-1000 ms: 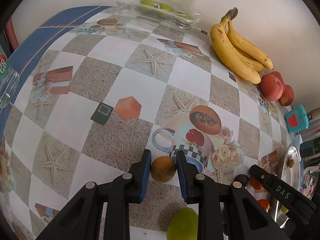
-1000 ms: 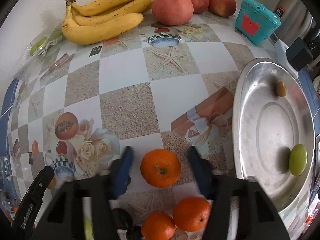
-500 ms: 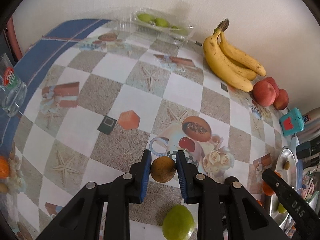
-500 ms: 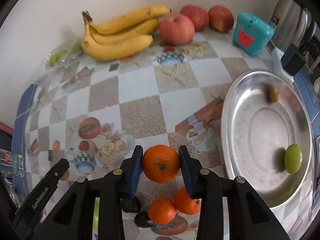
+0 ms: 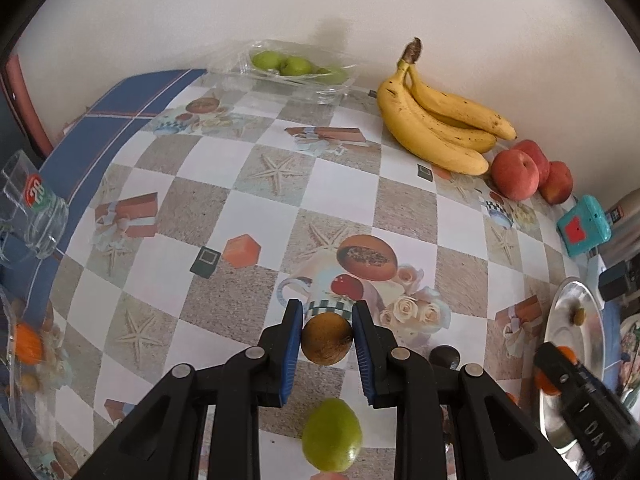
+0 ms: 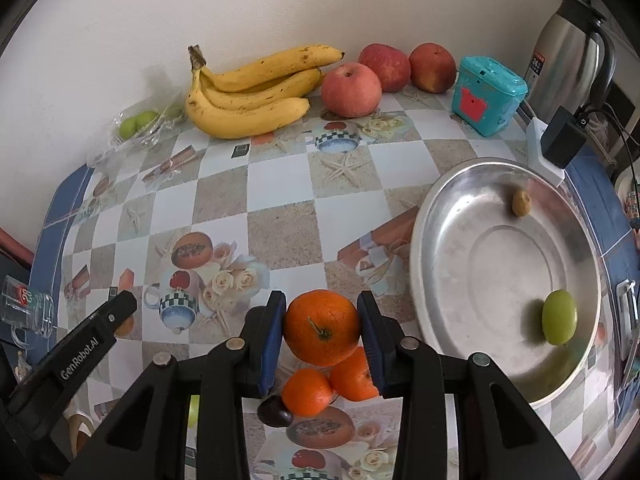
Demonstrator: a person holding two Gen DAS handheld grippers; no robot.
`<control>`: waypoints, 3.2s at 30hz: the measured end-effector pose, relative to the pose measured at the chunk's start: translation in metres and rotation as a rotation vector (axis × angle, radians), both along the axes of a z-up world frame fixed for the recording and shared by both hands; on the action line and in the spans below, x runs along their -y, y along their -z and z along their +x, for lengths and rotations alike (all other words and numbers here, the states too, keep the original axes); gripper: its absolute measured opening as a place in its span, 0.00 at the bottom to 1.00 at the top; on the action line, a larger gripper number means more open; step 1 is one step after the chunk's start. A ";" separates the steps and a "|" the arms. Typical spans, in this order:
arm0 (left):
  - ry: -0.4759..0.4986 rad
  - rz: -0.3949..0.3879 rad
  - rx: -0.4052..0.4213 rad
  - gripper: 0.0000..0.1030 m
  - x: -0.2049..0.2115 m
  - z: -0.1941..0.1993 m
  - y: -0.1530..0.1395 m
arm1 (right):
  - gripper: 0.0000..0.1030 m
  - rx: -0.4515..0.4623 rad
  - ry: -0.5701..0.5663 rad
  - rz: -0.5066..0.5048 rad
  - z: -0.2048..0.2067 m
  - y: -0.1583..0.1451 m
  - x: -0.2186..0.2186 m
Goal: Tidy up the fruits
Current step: 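Lift the orange with the right gripper while left gripper holds the kiwi, then carry kiwi and orange over the steel plate and open both grippers, then move both open tools back over the remaining loose fruit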
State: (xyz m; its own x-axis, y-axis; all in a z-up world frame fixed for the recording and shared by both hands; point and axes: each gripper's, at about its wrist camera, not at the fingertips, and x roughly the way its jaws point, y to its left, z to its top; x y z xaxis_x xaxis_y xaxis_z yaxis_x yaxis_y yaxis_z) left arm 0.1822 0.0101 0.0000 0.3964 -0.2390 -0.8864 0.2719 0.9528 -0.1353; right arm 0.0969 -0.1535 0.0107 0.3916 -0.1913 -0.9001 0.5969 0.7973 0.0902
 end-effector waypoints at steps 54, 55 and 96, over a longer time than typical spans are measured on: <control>0.487 0.127 0.109 0.35 0.202 -0.139 -0.005 | 0.38 0.003 0.287 0.063 -0.112 -0.011 0.168; 0.485 0.126 0.107 0.36 0.201 -0.138 -0.006 | 0.38 0.007 0.282 0.059 -0.111 -0.013 0.167; 0.168 0.117 -0.012 0.79 0.119 -0.065 0.013 | 0.86 -0.011 0.134 0.084 -0.093 0.001 0.149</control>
